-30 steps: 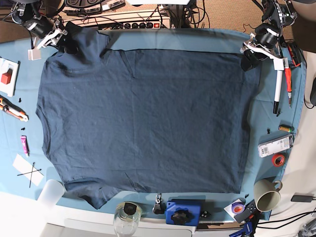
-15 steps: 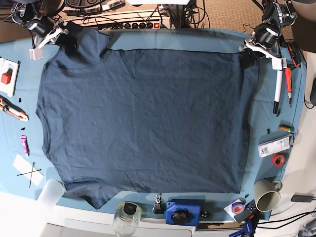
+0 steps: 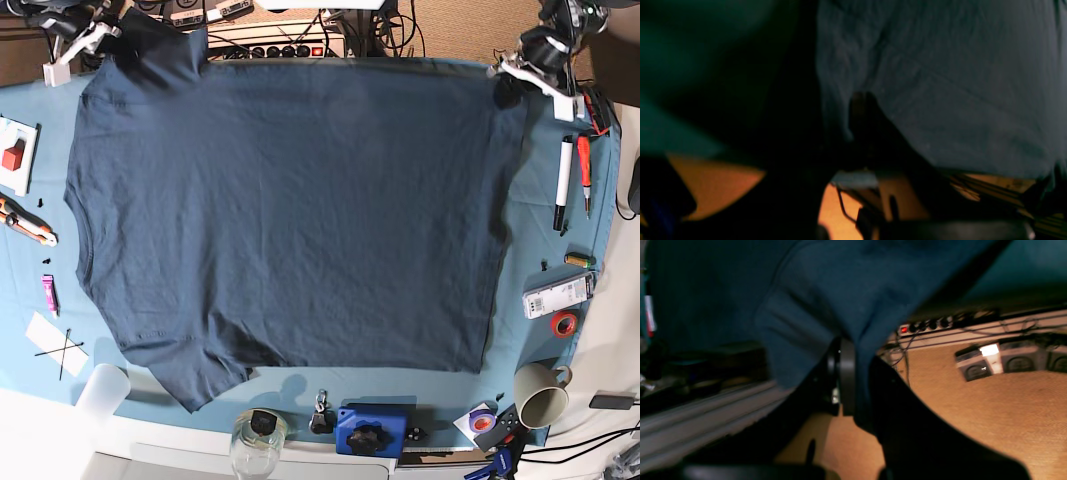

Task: Fold the T-shirt properly
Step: 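Lift the shoulder edge with both grippers and pull it taut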

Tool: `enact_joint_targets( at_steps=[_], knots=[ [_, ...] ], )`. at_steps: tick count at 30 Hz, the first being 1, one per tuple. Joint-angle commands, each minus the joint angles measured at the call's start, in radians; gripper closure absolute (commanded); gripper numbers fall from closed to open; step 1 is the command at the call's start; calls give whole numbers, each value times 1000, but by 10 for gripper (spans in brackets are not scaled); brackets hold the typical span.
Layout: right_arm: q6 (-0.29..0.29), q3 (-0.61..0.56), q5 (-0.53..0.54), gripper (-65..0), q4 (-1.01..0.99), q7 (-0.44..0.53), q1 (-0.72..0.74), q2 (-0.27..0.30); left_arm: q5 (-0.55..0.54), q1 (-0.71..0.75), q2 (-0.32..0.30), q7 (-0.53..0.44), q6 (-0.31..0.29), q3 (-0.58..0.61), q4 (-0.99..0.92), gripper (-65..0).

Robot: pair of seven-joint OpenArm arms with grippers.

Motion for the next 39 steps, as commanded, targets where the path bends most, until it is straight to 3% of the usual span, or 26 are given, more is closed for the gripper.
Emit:
enact_joint_targets(
  at_steps=[1, 12, 19, 25, 29, 35, 39],
  knots=[
    [2, 17, 30, 0, 16, -13, -18, 16, -8, 29, -6, -11, -3, -7, 29, 0],
    [2, 118, 168, 0, 16, -33, -72, 17, -7, 192, -6, -10, -3, -26, 187, 0],
    [2, 124, 194, 0, 16, -33, -92, 16, -8, 230, -6, -7, -3, -71, 244, 0],
    [2, 124, 194, 0, 16, -33, -56, 17, -53, 215, -6, -11, 1, -70, 244, 0],
    [2, 124, 189, 0, 16, -33, 0, 17, -21, 175, -6, -11, 87, -70, 244, 0],
    [2, 121, 93, 0, 15, -33, 55, 20, 5, 137, -7, -26, 86, -37, 244, 0],
    [2, 121, 78, 0, 15, -33, 72, 42, 84, 108, -13, -45, 87, 41, 244, 0]
  ],
)
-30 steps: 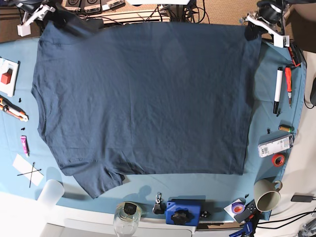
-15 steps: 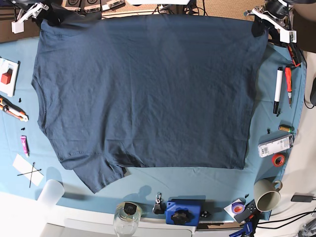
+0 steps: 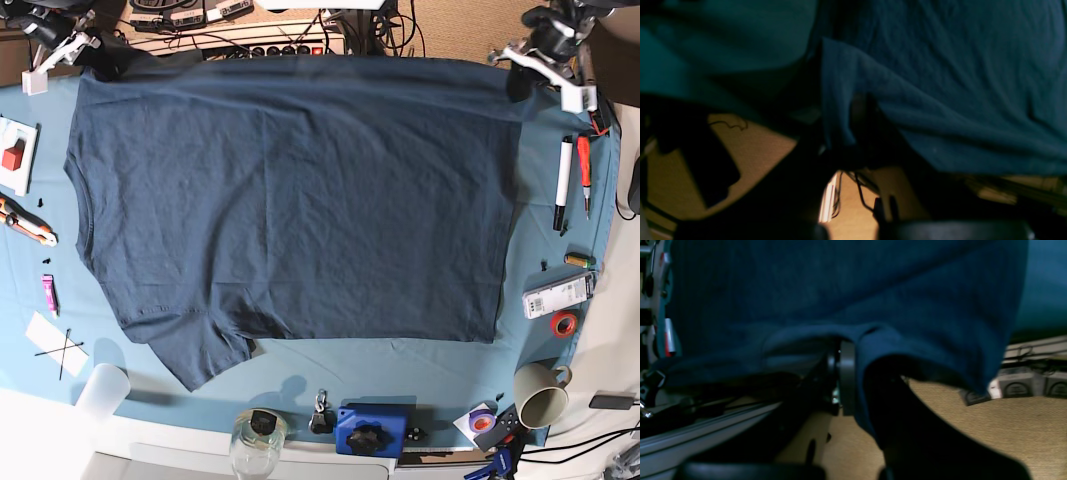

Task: Fold the T-shirt properly
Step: 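Lift the shoulder edge with both grippers and pull it taut, then fold the shoulder edge with both grippers over toward the hem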

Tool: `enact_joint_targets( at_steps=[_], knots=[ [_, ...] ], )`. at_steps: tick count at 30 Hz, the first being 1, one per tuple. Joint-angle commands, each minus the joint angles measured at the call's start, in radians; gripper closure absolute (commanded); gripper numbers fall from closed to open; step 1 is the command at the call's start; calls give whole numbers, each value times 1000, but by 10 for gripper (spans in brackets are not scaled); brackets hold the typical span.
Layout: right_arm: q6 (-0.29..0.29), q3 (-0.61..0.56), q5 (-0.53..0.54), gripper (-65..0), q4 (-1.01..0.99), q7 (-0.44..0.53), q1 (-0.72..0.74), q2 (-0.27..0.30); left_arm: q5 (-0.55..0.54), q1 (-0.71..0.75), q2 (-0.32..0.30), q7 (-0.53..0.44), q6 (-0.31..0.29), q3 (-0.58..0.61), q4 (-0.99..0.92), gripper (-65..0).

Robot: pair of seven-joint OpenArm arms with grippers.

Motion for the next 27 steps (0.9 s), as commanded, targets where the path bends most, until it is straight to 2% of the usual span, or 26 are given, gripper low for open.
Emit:
enact_joint_targets(
  at_steps=[1, 3, 5, 10, 15, 20, 24, 27],
  knots=[
    [1, 11, 18, 0, 13, 18, -5, 32, 6, -4, -6, -32, 7, 17, 16, 0],
    [1, 11, 13, 0, 13, 18, 7, 48, 40, -27, -5, -59, 69, 53, 16, 0],
    [1, 11, -11, 0, 13, 22, 27, 63, 85, -56, -6, -69, 100, 68, 16, 0],
    [1, 10, -65, 0, 12, 39, 106, 89, 145, -108, -16, -69, 103, 71, 16, 0],
    [1, -7, -111, 0, 12, 48, 164, 93, 173, -110, -58, -84, 103, 75, 16, 0],
    [1, -72, -195, 0, 11, 106, 196, 93, 172, -150, -107, -111, 103, 78, 15, 0],
    [1, -129, -267, 0, 11, 145, 233, 93, 175, -202, -126, -122, 103, 137, -5, 0],
    [1, -167, -319, 0, 11, 161, 270, 93, 254, -252, -124, -138, 103, 200, -58, 0]
  ],
)
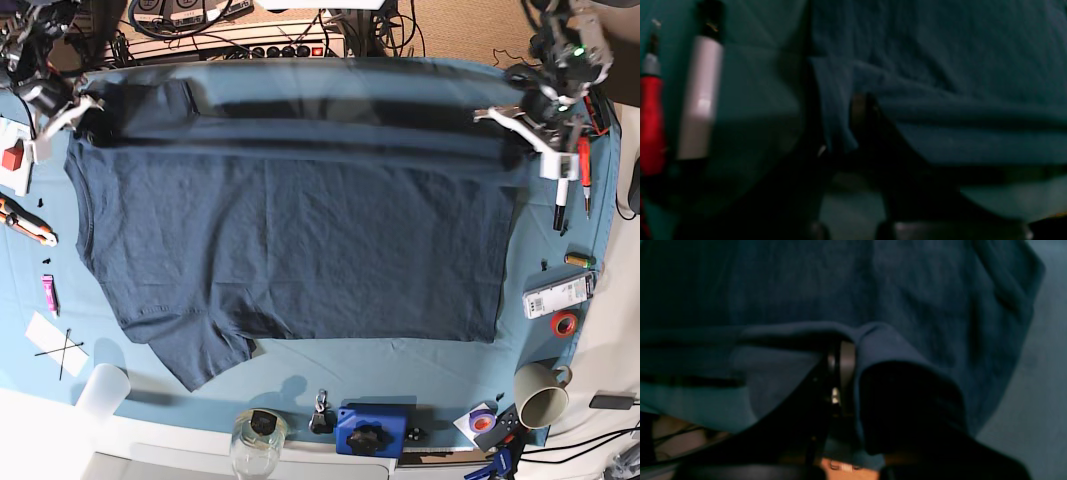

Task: Fold the T-shirt properly
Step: 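Fold the shoulder edge with both grippers over toward the hem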

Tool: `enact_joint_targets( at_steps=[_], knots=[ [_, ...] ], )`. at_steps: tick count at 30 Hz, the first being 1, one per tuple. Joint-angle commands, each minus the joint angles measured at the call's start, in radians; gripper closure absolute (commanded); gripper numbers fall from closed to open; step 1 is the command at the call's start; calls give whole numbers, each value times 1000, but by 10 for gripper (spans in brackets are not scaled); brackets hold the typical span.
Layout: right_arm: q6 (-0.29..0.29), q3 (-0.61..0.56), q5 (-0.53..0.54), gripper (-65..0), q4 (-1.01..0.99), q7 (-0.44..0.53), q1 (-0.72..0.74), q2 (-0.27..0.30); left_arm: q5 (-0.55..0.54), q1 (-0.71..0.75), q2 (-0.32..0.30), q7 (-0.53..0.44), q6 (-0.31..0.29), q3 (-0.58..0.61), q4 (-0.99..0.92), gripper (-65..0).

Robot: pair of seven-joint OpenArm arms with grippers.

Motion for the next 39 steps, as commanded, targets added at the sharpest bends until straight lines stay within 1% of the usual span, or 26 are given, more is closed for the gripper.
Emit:
enact_joint_targets(
  at_steps=[1, 2, 4, 7, 12, 15, 18, 29, 39],
  knots=[
    [-2, -3, -3, 0, 12, 31, 16, 26, 31, -23, -10, -47, 10, 1, 5, 0],
    [-2, -12, -20, 0, 12, 40, 26, 26, 54, -40, -10, -56, 21, 3, -2, 0],
    [-2, -27, -58, 0, 12, 80, 42, 26, 62, -75, -11, -59, 59, 2, -4, 0],
    [-2, -45, -110, 0, 12, 141, 65, 26, 57, -116, -10, -59, 56, 4, -5, 0],
    [-2, -78, -163, 0, -2, 156, 121, 26, 55, -177, -11, -60, 56, 53, -67, 0],
    [-2, -100, -195, 0, -46, 189, 161, 26, 98, -226, -10, -67, 56, 85, -144, 0],
    [-2, -111, -224, 0, -118, 230, 210, 26, 127, -279, -11, -66, 58, 90, -201, 0],
    [-2, -111, -238, 0, -314, 242, 399, 26, 140, -394, -10, -66, 57, 90, -339, 0],
    [-2, -115, -339, 0, -449, 298, 548, 26, 140, -437, -11, -67, 56, 90, -351, 0]
  ],
)
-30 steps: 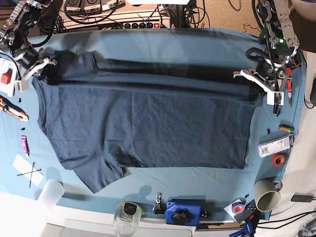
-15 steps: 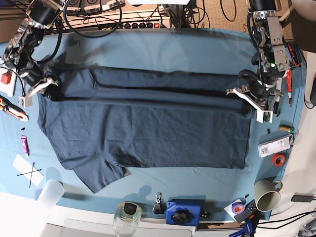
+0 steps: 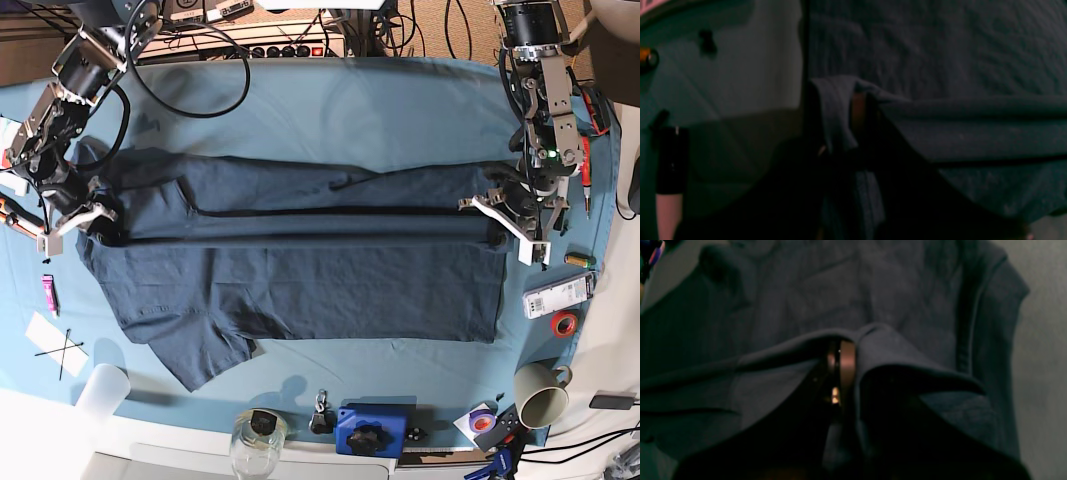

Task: Fold the T-shirt properly
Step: 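Fold the shoulder edge with both grippers over toward the hem, then release the folded edge and raise both grippers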

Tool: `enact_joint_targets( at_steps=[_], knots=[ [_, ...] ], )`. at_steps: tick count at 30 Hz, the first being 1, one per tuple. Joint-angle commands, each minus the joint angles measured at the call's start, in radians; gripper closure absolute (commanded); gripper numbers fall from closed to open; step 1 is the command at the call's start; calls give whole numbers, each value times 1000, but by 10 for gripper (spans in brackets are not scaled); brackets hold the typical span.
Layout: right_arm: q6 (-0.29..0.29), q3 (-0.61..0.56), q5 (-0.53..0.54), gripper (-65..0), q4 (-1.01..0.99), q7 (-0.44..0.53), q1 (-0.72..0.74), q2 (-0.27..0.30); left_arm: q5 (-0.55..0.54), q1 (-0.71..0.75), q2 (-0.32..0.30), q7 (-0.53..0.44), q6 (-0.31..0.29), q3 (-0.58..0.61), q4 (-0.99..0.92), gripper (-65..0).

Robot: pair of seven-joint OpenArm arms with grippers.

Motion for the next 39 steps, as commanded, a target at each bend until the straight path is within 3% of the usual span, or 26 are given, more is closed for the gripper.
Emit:
enact_joint_targets(
  at_steps=[1, 10, 18, 28, 30, 32, 33, 36, 39],
  knots=[
    [-6, -5, 3, 0, -3, 42, 30, 28, 5, -19, -11, -26, 7, -6, 14, 0],
    [-6, -150, -97, 0, -81, 163, 64, 28, 6, -102, -11, -26, 5, 19, -127, 0],
    [-6, -146, -159, 0, -82, 218, 66, 28, 10, -166, -17, -26, 5, 18, -163, 0],
    [-6, -146, -162, 0, -81, 268, 66, 28, 9, -174, -17, -26, 3, 18, -165, 0],
    [-6, -146, -162, 0, -81, 267, 66, 28, 8, -174, -19, -27, -38, 18, -165, 0],
    [-6, -146, -161, 0, -81, 266, 66, 29, 9, -179, -22, -26, -118, 18, -165, 0],
    [-6, -146, -160, 0, -80, 267, 66, 29, 9, -183, -23, -26, -158, 18, -165, -69],
    [-6, -146, -156, -168, -80, 267, 71, 34, 8, -198, -22, -25, -212, 18, -164, -258],
    [-6, -146, -142, -224, -79, 239, 78, 41, 9, -214, -23, -7, -214, 18, -163, -323]
  ],
)
